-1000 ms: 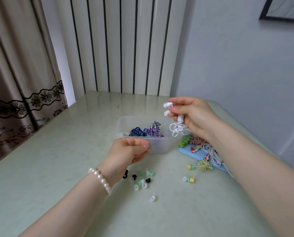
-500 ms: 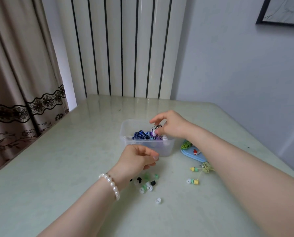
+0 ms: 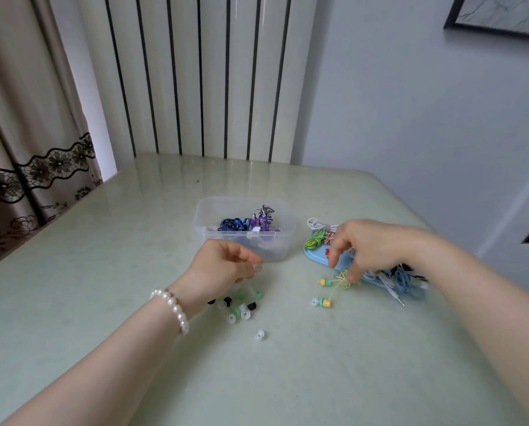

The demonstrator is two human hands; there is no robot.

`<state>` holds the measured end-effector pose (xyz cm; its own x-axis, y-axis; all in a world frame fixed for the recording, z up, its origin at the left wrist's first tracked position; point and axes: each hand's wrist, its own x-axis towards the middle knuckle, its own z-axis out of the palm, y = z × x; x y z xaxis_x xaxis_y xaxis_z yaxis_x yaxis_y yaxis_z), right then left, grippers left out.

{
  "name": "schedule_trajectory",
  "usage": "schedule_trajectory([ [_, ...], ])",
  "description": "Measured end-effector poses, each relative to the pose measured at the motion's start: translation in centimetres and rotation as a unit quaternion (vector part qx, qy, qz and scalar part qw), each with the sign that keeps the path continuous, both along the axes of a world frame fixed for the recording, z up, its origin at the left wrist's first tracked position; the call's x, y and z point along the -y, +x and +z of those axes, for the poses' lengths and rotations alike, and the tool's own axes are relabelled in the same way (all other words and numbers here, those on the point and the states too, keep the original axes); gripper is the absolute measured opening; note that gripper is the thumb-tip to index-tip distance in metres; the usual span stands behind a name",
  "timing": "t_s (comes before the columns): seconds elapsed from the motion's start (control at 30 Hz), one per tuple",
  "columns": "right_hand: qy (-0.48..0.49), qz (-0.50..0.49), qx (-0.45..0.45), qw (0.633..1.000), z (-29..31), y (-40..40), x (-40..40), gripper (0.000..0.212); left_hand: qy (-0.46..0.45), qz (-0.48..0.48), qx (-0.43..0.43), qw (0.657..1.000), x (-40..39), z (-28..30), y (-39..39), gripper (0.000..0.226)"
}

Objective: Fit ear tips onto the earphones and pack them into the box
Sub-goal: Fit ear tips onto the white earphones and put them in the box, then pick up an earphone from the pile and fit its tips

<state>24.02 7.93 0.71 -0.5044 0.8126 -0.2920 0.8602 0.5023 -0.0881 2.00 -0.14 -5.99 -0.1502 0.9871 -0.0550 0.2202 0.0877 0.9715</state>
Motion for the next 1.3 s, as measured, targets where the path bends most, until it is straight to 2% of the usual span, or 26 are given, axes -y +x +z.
schedule_trajectory([
  [0.07,0.043,0.014,0.030,0.999,-1.4,0.3,0.7,0.040,0.001,0.004,-0.003,1.000,0.0,0.0,0.0,0.013],
  [0.17,0.076,0.055,-0.027,0.995,-2.8,0.2,1.6,0.037,0.001,0.007,-0.007,1.000,0.0,0.1,0.0,0.016],
  [0.27,0.065,0.069,-0.089,0.991,-3.5,-0.1,2.3,0.027,0.002,0.004,-0.011,1.000,0.0,0.0,0.0,0.016],
  [0.4,0.051,0.064,-0.098,0.992,-4.7,-0.3,2.3,0.024,0.011,-0.001,-0.035,0.999,0.0,0.1,-0.5,0.016],
  [0.5,0.034,0.065,-0.153,0.986,-5.6,-0.2,1.8,0.017,0.017,0.009,-0.059,0.998,-0.1,0.2,-1.4,0.019],
  [0.57,0.013,0.071,-0.199,0.977,-5.8,0.0,1.5,0.011,0.020,0.008,-0.091,0.996,-0.2,0.2,-1.8,0.020],
  [0.63,-0.009,0.078,-0.247,0.966,-6.0,0.3,1.3,0.019,0.022,-0.010,-0.125,0.992,-0.1,0.1,-1.7,0.020],
  [0.77,-0.037,0.052,-0.316,0.946,-5.8,0.5,1.5,0.014,0.035,-0.067,-0.230,0.970,0.2,-0.4,-0.2,0.010],
  [0.83,-0.053,0.026,-0.368,0.928,-5.8,0.6,1.7,0.012,0.059,-0.082,-0.307,0.946,0.3,-0.8,0.5,0.008],
  [0.9,-0.051,0.013,-0.406,0.912,-5.7,0.6,1.8,0.011,0.079,-0.088,-0.392,0.912,0.3,-1.2,0.9,0.017],
  [0.97,-0.058,0.003,-0.434,0.899,-5.7,0.6,1.9,0.011,0.086,-0.084,-0.431,0.894,0.4,-1.3,1.1,0.021],
  [1.2,-0.068,-0.026,-0.476,0.877,-5.7,-0.3,2.1,0.015,0.115,-0.069,-0.430,0.893,0.4,-1.3,0.9,0.017],
  [1.3,-0.058,-0.031,-0.482,0.873,-4.6,-1.1,2.0,0.016,0.128,-0.036,-0.354,0.926,0.4,-0.8,0.9,0.012],
])
